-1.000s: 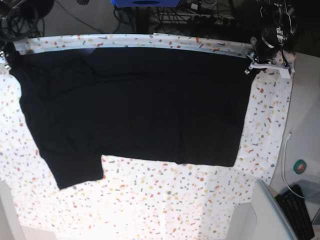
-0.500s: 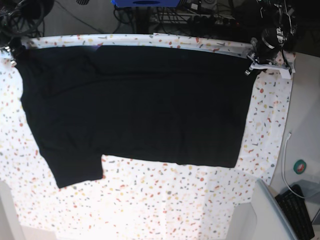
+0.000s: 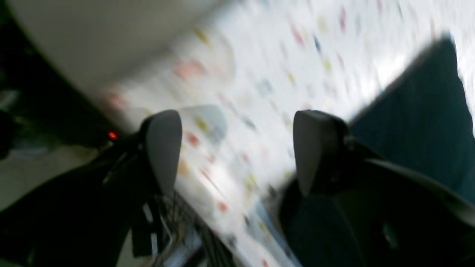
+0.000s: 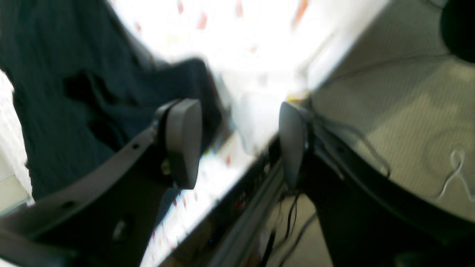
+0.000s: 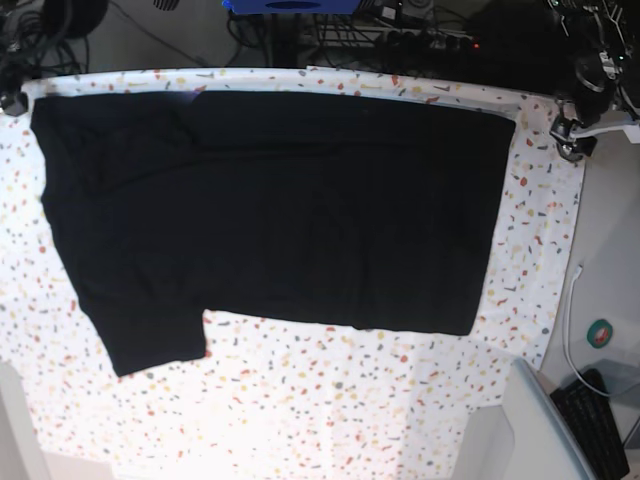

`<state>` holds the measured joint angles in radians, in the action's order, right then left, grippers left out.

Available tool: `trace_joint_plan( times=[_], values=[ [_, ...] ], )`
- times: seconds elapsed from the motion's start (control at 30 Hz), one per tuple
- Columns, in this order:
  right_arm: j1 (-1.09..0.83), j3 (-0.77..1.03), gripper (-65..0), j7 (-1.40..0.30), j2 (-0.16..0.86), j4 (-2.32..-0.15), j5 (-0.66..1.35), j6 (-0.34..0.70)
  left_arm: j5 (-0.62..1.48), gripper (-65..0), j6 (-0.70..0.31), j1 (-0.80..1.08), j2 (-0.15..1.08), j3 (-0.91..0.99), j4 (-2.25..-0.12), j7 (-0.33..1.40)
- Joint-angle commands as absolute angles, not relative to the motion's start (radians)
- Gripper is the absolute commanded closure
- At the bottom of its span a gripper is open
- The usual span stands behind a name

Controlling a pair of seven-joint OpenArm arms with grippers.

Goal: Layout the t-shirt on the table in an organized manner, then fold the t-shirt properly
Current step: 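Move the right gripper to the shirt's hem corner and grasp it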

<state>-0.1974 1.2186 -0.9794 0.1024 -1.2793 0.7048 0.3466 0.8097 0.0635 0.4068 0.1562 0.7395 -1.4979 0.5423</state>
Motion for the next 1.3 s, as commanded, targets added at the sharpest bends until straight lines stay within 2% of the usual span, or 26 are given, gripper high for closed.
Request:
trace_joint_plan(
  times=[0.0, 0.07, 0.1, 0.17, 0.27, 0.4, 0.5, 0.83, 0.87, 0.9, 0.97, 1.0, 1.17, 1.27],
  values=[
    [-0.165, 1.175, -32.4, -0.944, 0.15, -1.303, 0.731, 0.36, 0.816, -44.6, 0.053, 0.395, 0.185, 0.743, -1.512, 0.53],
    [-0.134, 1.058, -32.6, -0.895, 0.202, -1.3, 0.731, 0.36, 0.816, -42.1, 0.053, 0.386, 0.226, 0.72, -1.512, 0.558],
    [-0.114, 0.986, -32.6, -0.865, 0.225, -1.3, 0.731, 0.36, 0.816, -38.0, 0.053, 0.38, 0.248, 0.694, -1.512, 0.59],
    [-0.07, 0.819, -32.7, -0.786, 0.283, -1.276, 0.731, 0.354, 0.816, -24.5, 0.053, 0.352, 0.288, 0.647, -1.515, 0.645],
    [0.047, 0.576, -32.7, -0.682, 0.387, -1.116, 0.731, 0.352, 0.816, 0.0, 0.05, 0.331, 0.297, 0.618, -1.512, 0.673],
    [0.219, 0.355, -32.7, -0.556, 0.47, -0.794, 0.731, 0.352, 0.816, 0.0, 0.05, 0.332, 0.295, 0.621, -1.512, 0.671],
    [0.288, 0.259, -32.7, -0.47, 0.49, -0.644, 0.731, 0.354, 0.816, 0.0, 0.05, 0.341, 0.3, 0.622, -1.501, 0.67],
    [0.294, 0.133, -31.5, -0.397, 0.469, -0.572, 0.731, 0.354, 0.814, 0.0, 0.048, 0.332, 0.308, 0.624, -1.426, 0.668],
    [0.294, 0.13, -29.0, -0.395, 0.469, -0.567, 0.731, 0.354, 0.814, 0.0, 0.048, 0.332, 0.308, 0.624, -1.426, 0.668],
    [0.292, 0.128, -23.4, -0.395, 0.467, -0.567, 0.731, 0.354, 0.814, 0.0, 0.048, 0.331, 0.308, 0.624, -1.426, 0.668],
    [0.277, 0.131, -4.7, -0.389, 0.467, -0.576, 0.737, 0.36, 0.814, 0.0, 0.048, 0.331, 0.308, 0.622, -1.426, 0.668],
    [0.268, 0.131, 0.0, -0.387, 0.467, -0.604, 0.739, 0.36, 0.814, 0.0, 0.048, 0.331, 0.308, 0.619, -1.426, 0.668],
    [0.186, 0.131, 0.0, -0.39, 0.467, -0.831, 0.74, 0.337, 0.814, 0.0, 0.048, 0.331, 0.305, 0.616, -1.426, 0.668],
    [0.143, 0.131, 0.0, -0.452, 0.466, -0.97, 0.74, 0.219, 0.814, 0.0, 0.048, 0.331, 0.302, 0.616, -1.426, 0.668]
  ],
)
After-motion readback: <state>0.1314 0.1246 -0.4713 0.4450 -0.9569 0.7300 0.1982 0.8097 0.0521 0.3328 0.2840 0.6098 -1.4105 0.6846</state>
